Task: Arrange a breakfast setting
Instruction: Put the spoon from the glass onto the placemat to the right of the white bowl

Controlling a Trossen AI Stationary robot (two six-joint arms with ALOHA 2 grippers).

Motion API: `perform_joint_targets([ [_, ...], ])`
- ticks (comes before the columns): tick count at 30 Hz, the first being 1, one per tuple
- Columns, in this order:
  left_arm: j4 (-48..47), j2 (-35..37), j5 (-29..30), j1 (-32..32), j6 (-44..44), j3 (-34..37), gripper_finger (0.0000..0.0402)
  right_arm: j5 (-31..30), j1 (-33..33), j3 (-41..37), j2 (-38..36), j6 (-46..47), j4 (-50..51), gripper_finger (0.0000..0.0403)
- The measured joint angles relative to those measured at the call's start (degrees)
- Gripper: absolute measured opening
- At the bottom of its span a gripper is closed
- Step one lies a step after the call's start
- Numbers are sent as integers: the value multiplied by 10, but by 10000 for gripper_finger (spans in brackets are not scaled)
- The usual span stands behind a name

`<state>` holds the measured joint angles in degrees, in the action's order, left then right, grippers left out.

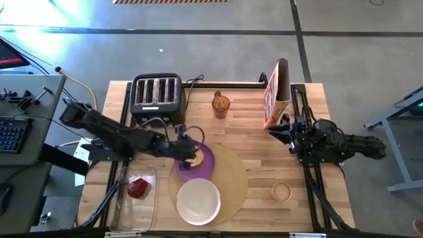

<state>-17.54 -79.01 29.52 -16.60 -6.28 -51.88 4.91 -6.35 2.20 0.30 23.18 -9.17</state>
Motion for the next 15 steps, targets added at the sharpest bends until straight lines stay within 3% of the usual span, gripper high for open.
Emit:
perform_joint_targets([
  [11, 102, 30, -6, 69, 59, 0, 138, 12, 0, 0, 0, -26, 0, 90],
  [15, 119, 30, -43, 111, 88, 0, 143, 12, 0, 0, 0, -40, -1, 90],
])
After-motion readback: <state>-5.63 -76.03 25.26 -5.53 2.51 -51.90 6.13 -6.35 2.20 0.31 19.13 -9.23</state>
